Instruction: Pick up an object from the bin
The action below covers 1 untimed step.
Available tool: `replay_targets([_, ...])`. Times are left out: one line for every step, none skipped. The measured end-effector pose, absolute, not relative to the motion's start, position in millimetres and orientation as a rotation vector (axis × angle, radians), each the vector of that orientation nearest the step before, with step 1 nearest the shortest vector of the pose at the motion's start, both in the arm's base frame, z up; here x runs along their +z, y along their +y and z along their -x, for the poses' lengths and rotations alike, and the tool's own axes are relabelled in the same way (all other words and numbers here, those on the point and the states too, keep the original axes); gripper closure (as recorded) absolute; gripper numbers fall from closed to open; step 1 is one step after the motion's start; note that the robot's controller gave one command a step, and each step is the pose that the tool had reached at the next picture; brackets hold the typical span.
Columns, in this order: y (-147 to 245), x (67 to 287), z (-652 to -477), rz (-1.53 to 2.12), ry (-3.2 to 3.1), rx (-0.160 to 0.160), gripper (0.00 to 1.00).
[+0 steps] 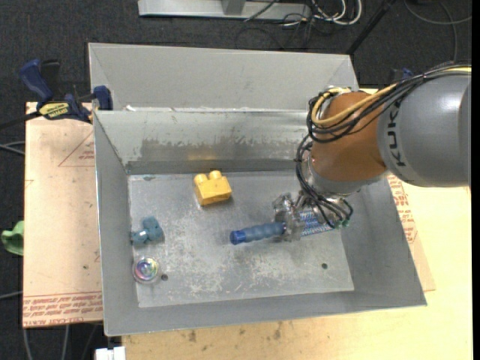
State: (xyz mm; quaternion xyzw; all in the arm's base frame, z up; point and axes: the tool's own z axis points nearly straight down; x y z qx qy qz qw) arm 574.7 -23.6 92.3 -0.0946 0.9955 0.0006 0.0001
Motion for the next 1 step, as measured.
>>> replay_targets([-31.7, 239.0, -596.1, 0.330, 3.113, -0.001, 1.00])
